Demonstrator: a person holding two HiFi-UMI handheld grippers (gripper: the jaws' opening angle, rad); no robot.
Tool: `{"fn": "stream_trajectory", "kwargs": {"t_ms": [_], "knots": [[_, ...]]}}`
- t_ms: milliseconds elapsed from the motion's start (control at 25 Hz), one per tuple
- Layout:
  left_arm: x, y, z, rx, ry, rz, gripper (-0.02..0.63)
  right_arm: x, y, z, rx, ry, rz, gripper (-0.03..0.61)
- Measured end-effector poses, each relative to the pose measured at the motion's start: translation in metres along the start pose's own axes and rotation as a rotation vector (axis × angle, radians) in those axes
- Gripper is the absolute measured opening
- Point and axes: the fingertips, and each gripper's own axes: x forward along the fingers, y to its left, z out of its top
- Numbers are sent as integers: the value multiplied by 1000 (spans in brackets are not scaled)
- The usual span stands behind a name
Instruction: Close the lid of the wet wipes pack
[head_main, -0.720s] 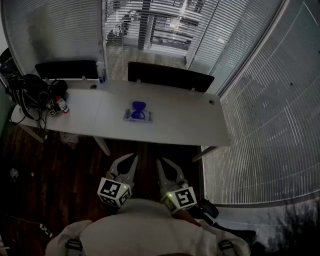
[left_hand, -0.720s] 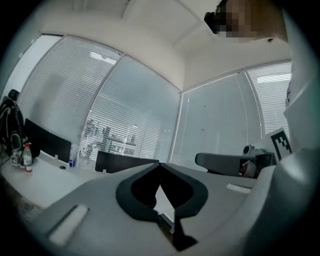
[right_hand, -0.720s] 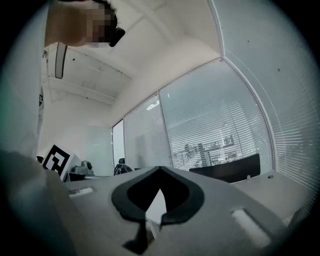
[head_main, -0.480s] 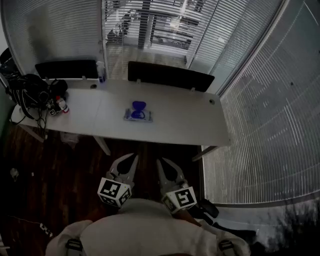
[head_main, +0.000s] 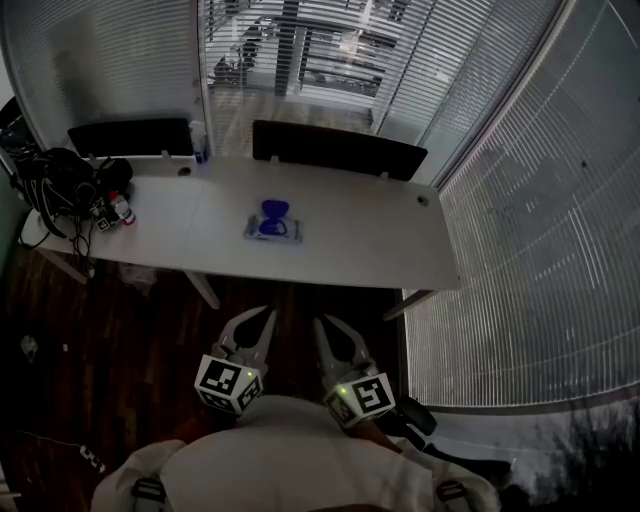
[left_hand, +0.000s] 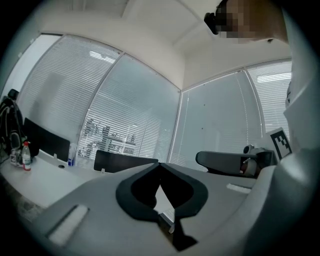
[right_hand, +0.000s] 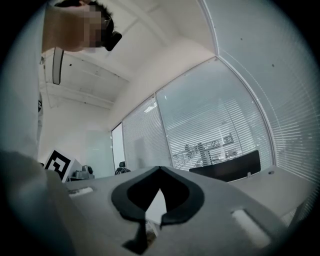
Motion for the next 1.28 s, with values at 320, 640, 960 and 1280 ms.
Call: {"fn": "stream_trajectory", "kwargs": {"t_ms": [320, 640, 960, 1280], "knots": [[15, -20, -7, -5, 6, -2, 2, -13, -17, 6, 52, -9, -13, 0], [34, -37, -14, -3, 9, 4, 2, -28, -39, 5, 44, -16, -20, 0], [44, -27, -15, 2, 4, 20, 2, -23, -51, 4, 49, -21, -29, 0], [74, 10, -15, -23, 0, 27, 2, 16, -68, -4, 47, -13, -42, 0]]}}
